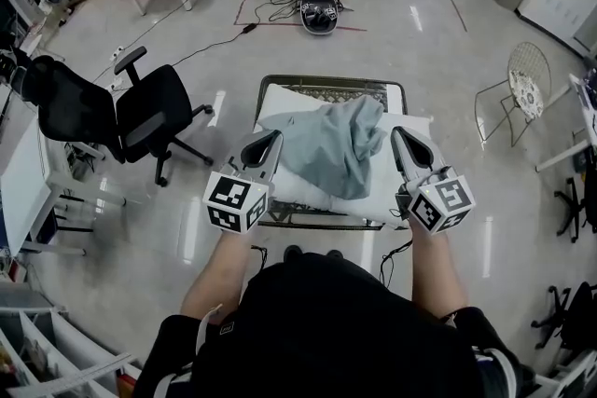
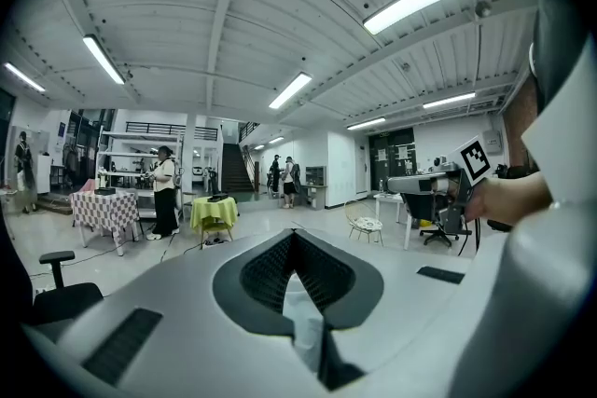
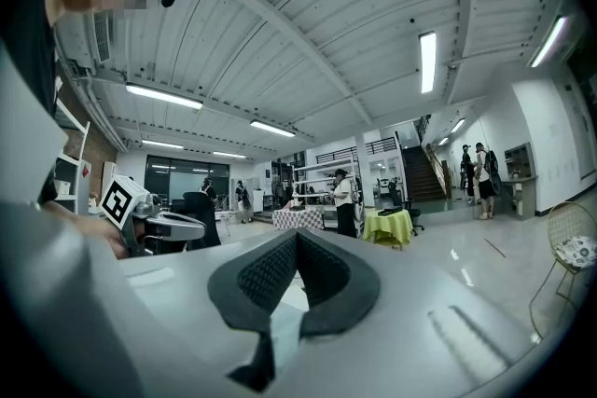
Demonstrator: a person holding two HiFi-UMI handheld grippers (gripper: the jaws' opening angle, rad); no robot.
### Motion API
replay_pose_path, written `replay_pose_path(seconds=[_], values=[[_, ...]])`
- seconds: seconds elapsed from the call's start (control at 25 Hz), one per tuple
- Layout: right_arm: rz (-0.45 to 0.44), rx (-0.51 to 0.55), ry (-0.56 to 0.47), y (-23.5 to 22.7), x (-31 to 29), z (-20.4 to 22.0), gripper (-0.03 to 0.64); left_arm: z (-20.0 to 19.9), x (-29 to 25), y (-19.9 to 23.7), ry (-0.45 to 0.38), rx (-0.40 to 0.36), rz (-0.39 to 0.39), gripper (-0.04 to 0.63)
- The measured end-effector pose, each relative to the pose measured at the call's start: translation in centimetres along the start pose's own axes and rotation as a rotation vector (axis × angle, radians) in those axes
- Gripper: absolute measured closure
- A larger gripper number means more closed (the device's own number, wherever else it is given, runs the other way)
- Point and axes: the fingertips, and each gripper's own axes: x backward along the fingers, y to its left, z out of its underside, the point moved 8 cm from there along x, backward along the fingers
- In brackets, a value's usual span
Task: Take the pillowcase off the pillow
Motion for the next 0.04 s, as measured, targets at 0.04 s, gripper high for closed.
replay_pose_path(seconds=[0.04], values=[[0.001,-0.003,-0.002,0.01,-0.06,0.04,0.609,0.06,0.07,0.1,0.002,0.001,0.001,0.591]])
